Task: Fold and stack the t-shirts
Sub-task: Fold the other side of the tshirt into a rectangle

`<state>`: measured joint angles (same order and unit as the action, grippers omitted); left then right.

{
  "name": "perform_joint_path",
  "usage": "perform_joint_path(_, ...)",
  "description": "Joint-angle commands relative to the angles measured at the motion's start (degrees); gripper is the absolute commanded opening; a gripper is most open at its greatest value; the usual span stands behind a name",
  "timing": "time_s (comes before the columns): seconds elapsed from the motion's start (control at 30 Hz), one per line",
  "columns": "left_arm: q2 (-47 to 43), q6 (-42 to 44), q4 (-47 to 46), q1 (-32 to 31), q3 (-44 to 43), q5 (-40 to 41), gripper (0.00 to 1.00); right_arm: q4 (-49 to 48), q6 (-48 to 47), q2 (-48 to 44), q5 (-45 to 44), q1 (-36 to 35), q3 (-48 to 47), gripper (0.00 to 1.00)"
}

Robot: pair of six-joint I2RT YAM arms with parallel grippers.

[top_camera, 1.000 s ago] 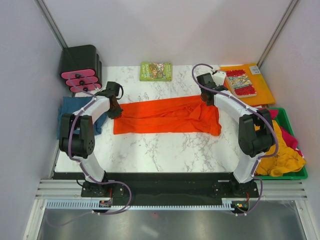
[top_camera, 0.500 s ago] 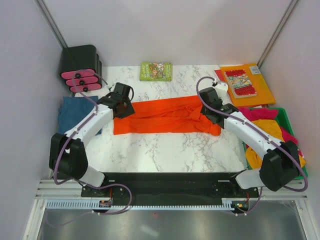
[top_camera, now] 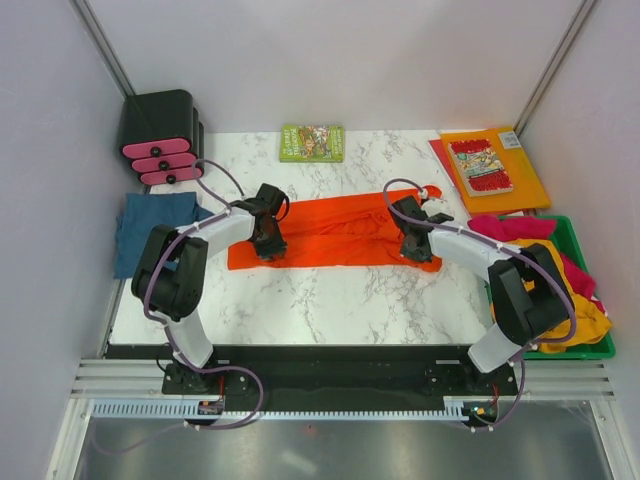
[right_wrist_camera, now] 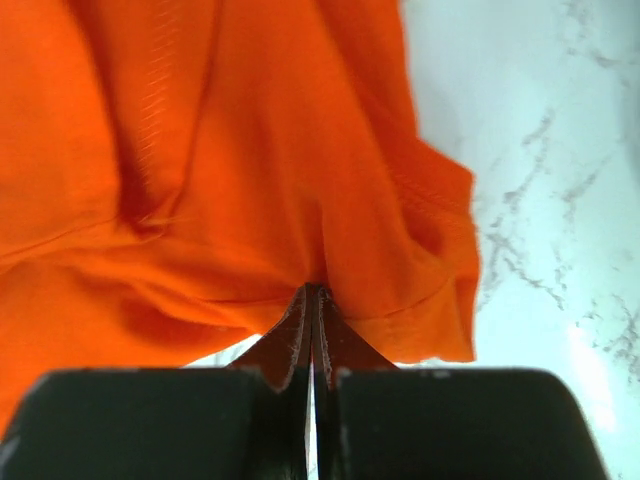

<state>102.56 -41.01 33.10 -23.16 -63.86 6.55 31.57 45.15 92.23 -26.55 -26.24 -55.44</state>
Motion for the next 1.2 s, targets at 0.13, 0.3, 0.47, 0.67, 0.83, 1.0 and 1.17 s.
perform_joint_path(0.13, 3.3, 0.5, 2.8, 6.3, 2.4, 0.3, 0.38, 5.0, 3.3, -2.9, 3.3, 6.0, 4.9, 0.0)
perform_joint_path(0.3, 2.3, 3.4, 3.7, 8.0, 1.6, 0.5, 0.4, 5.5, 4.9, -5.9, 8.3, 6.0, 9.4, 0.0)
perform_joint_path(0.47, 1.1, 5.0, 3.9, 7.8, 0.4, -0.4, 0.45, 3.2, 1.5, -8.2, 6.3, 5.8, 9.0, 0.02)
perform_joint_path(0.67, -9.7, 4.7, 1.3, 6.4, 2.0, -2.1, 0.69, -2.1, -10.1, -14.0, 8.3, 4.3, -1.0, 0.46)
perform_joint_path(0.83, -14.7, 3.4, -0.8, 4.9, 3.5, -5.1, 0.69, -1.8, -11.9, -9.0, 12.2, 3.1, -3.7, 0.51)
perform_joint_path(1.0, -15.6, 2.9, -2.5, 3.2, 7.4, -5.4, 0.68, -6.4, -10.1, -7.4, 14.8, 0.3, 0.4, 0.53)
perform_joint_path(1.17, -17.3, 2.2, -4.4, 2.9, 11.8, -5.8, 0.67, -9.2, -9.4, -6.4, 14.5, -3.6, 1.5, 0.54)
